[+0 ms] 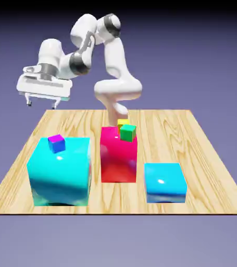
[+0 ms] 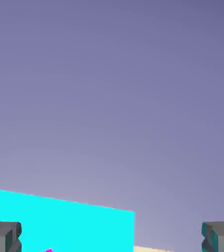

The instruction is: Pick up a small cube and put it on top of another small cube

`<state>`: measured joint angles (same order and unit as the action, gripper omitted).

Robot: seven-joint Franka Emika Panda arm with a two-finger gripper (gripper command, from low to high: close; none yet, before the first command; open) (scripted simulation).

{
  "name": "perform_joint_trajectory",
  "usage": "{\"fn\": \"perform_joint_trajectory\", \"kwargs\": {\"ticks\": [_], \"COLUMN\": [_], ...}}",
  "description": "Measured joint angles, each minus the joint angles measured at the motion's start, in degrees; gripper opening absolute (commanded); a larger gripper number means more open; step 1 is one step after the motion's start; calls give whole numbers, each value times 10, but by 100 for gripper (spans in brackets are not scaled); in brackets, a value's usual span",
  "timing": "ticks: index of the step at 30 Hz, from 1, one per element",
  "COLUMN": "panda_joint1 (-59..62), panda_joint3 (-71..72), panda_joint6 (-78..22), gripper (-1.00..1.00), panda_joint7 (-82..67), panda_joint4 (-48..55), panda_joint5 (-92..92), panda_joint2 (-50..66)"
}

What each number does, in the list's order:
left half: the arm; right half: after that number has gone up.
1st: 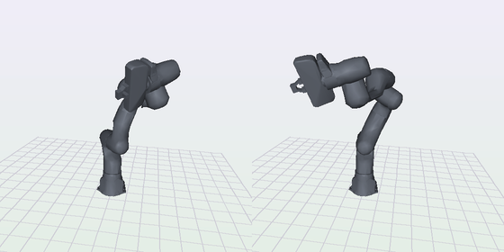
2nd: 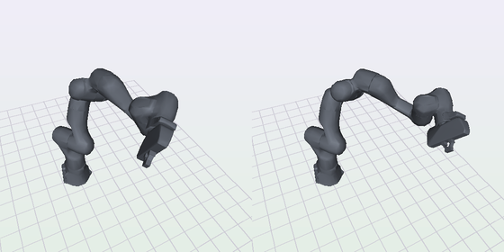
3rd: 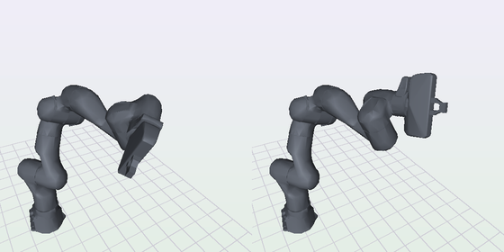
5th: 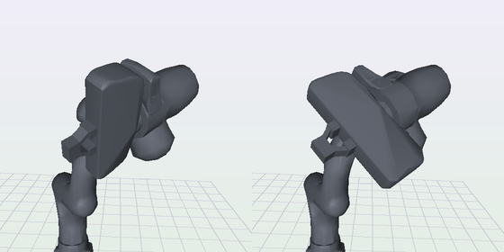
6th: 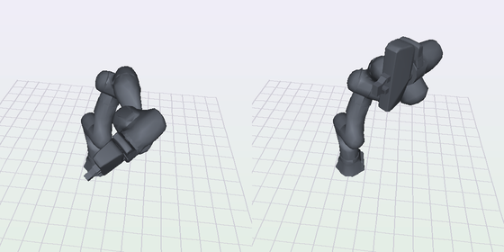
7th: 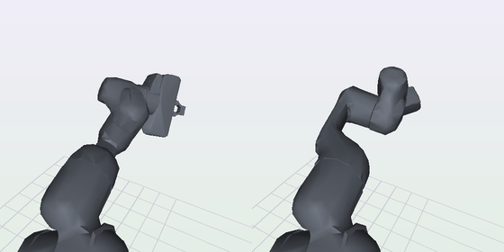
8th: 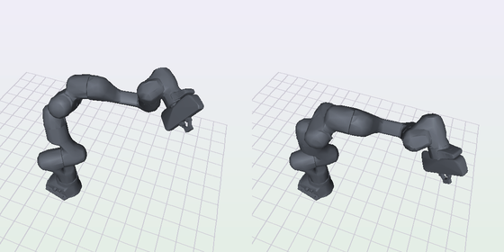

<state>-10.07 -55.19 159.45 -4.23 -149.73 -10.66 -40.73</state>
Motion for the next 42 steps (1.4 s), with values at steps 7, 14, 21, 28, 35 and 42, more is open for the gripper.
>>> {"fn": "perform_joint_trajectory", "kwargs": {"ticks": [7,14,21,28,35,42], "panda_joint1": [-28,-56,-94,-142,-221,-312], "panda_joint3": [-145,-291,-436,-562,-591,-624], "panda_joint6": [-28,-57,-57,-12,24,66], "gripper": [0,0,0,0,0,0], "panda_joint7": [-119,-237,-344,-416,-529,-661], "panda_joint4": [14,29,1,-94,-86,-76], "panda_joint5": [-30,-61,-98,-140,9,183], "panda_joint2": [-22,-45,-70,-97,-77,-54]}}
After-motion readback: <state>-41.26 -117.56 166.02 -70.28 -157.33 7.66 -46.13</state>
